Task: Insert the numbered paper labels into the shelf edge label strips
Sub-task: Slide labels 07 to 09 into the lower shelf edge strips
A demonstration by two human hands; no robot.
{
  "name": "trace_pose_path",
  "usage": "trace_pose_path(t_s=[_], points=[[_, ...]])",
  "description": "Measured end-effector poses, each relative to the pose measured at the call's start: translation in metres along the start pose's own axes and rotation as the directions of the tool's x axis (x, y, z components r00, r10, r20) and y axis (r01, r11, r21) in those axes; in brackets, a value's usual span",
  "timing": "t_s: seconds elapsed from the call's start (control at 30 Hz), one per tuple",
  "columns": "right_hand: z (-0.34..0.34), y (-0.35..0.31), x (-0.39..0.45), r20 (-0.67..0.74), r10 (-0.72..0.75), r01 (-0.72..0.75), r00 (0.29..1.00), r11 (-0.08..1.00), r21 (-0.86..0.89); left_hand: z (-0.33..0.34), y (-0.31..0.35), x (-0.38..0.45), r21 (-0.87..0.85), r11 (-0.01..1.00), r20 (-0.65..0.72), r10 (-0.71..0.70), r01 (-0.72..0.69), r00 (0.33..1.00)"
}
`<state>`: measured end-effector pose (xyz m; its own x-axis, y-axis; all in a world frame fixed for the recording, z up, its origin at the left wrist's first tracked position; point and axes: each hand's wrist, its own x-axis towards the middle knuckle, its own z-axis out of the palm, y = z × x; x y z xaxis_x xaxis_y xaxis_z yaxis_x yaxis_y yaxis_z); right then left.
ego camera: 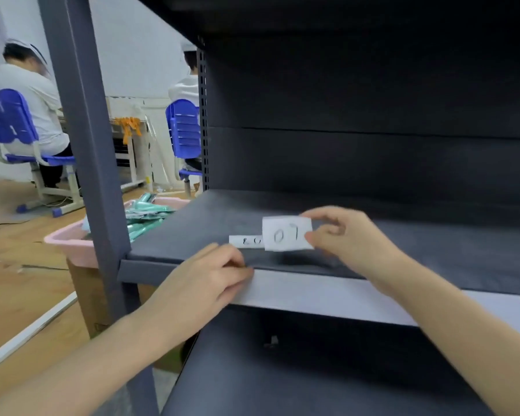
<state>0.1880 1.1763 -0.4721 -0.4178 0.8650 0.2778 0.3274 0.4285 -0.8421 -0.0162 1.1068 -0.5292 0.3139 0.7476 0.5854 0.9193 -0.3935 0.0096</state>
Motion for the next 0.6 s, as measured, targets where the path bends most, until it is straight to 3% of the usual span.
trace_pose_path(t_s=[0.13,0.3,0.47,0.6], points=[[0.004,0.005,-0.006,-0.023,0.039,-0.039,0.999,0.999,-0.025,0.003,0.006,-0.001,0.050,0.999,-0.045,0.000,0.003,0.999],[0.007,0.012,-0.007,-0.017,0.024,-0.025,1.000,0.996,-0.091,0.001,0.006,0.002,-0.042,0.998,-0.094,-0.059,0.056,0.994],[0.011,0.013,-0.006,0.007,-0.011,0.011,1.000,0.995,-0.098,-0.006,0.009,0.012,-0.222,0.955,-0.024,-0.208,0.198,0.978],[0.012,0.013,-0.007,0.037,-0.045,0.049,0.998,0.992,-0.115,-0.008,0.009,0.012,-0.256,0.936,0.020,-0.244,0.241,0.969]])
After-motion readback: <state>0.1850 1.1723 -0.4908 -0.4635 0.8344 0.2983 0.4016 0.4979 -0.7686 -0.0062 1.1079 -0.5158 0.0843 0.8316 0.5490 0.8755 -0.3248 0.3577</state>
